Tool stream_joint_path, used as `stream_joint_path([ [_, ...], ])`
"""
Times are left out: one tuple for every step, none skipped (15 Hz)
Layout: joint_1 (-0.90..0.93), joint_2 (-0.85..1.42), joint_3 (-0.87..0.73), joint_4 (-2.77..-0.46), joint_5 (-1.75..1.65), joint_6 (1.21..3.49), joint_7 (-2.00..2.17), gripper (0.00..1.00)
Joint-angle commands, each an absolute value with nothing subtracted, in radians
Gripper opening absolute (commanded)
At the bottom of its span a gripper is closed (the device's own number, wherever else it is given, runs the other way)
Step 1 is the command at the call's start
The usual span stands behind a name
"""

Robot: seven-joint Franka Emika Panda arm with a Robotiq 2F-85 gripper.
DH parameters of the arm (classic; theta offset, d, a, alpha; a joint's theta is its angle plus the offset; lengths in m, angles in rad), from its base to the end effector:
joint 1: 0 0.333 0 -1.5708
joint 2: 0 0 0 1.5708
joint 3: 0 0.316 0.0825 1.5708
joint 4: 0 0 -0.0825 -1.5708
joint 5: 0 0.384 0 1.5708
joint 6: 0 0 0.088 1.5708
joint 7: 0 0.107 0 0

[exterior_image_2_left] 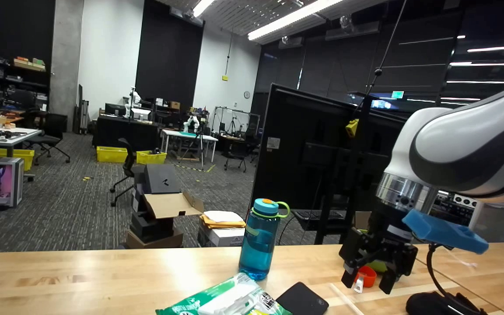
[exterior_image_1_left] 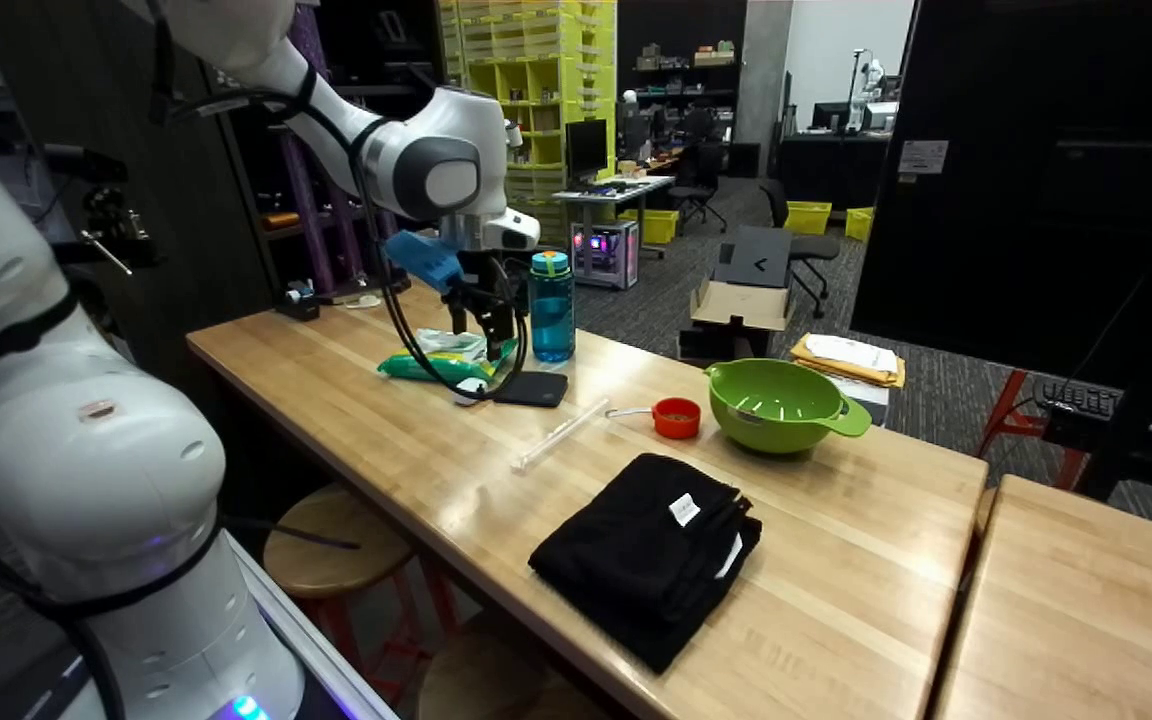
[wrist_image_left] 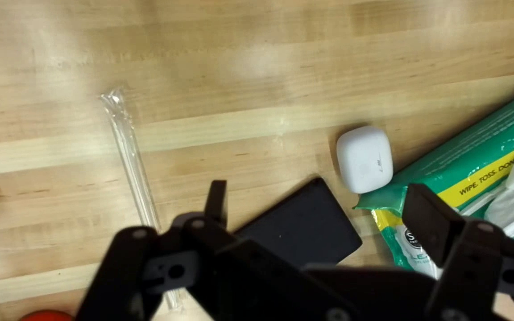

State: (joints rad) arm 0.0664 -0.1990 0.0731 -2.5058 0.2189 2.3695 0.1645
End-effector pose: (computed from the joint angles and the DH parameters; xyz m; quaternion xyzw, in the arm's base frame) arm 0.4484 0.0653 0.3611 -0.9930 0.0888 -0.0203 0.0754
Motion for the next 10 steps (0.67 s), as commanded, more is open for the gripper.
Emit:
stream_joint_path([
  [0.051,-0.143,0.050,-2.479,0.207,2.413,0.123,1.00],
  [0.047,-0.131,0.044,-2.476,0.209,2.423,0.112,1.00],
  [0.040,-0.120,0.037,-2.471,0.202,2.432,0.101,1.00],
  [0.036,-0.105,0.028,-2.464,0.207,2.441,0.080,1.00],
  [0.033,-0.096,0.023,-2.459,0.208,2.448,0.069,1.00],
  [0.032,-0.086,0.018,-2.454,0.215,2.452,0.055,1.00],
  [0.033,-0.083,0.017,-2.451,0.224,2.449,0.044,1.00],
  [0.036,-0.081,0.017,-2.450,0.228,2.449,0.038,1.00],
  [0.039,-0.082,0.020,-2.451,0.231,2.445,0.032,1.00],
  [0.043,-0.084,0.023,-2.452,0.234,2.439,0.030,1.00],
])
